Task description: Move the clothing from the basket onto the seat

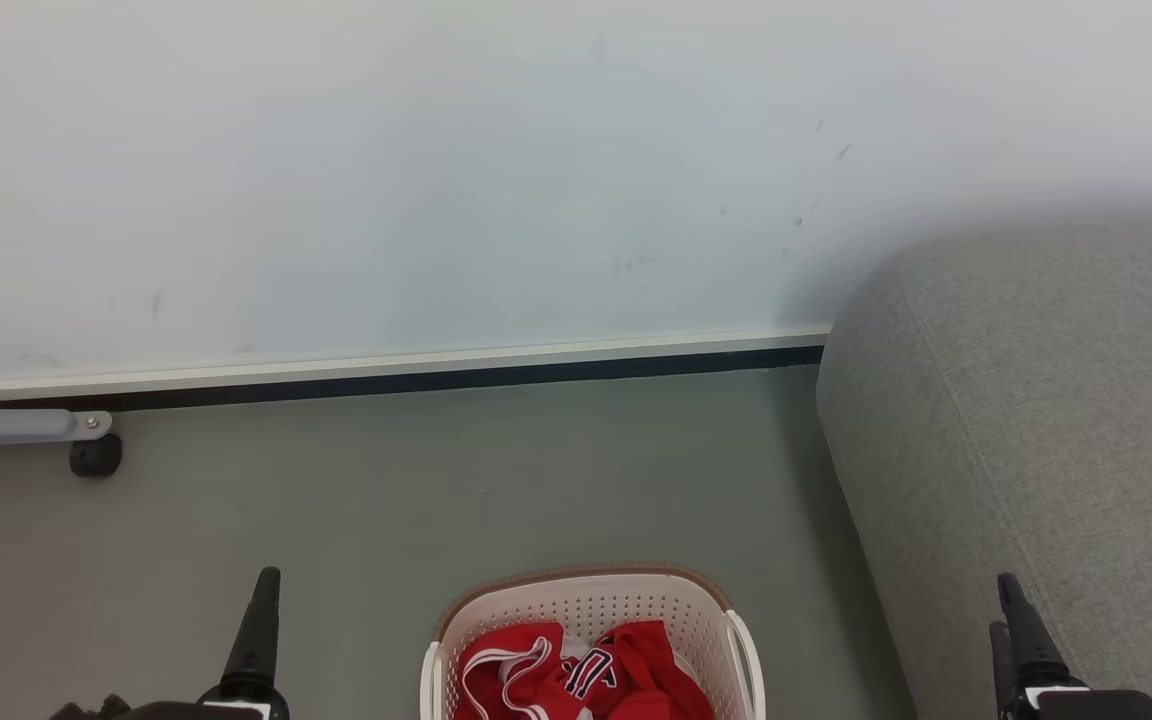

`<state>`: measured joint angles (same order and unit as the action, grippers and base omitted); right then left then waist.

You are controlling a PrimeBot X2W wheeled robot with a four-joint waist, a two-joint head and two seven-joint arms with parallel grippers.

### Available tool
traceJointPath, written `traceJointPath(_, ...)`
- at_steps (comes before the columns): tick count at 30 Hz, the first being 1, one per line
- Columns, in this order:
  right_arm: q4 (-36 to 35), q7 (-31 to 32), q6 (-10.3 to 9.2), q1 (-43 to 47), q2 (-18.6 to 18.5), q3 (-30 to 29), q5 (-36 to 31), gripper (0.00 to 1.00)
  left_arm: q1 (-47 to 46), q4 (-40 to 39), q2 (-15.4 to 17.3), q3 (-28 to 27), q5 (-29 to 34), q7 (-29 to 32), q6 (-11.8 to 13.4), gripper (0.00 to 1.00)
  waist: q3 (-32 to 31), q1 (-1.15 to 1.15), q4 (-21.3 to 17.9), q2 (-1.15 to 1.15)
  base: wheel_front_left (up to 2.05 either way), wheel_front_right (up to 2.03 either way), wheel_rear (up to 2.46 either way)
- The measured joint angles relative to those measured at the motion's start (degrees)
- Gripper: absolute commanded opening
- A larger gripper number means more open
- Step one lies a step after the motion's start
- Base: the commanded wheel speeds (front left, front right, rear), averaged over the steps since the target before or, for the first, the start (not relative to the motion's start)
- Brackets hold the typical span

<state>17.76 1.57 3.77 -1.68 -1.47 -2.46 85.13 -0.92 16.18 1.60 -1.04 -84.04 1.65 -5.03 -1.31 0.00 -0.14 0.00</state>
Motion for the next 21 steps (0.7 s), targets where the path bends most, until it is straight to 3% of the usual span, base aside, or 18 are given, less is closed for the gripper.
traceJointPath(21, -3.83, -4.26, -3.28, 0.23, -0.58, 6.66, -20.60, 1.00, 0.31, -3.81, 2.35, 5.04, 21.13, -4.35, 3.59, 1.00, -1.15, 0.00, -0.34, 0.00, 0.00, 0.00, 0.00)
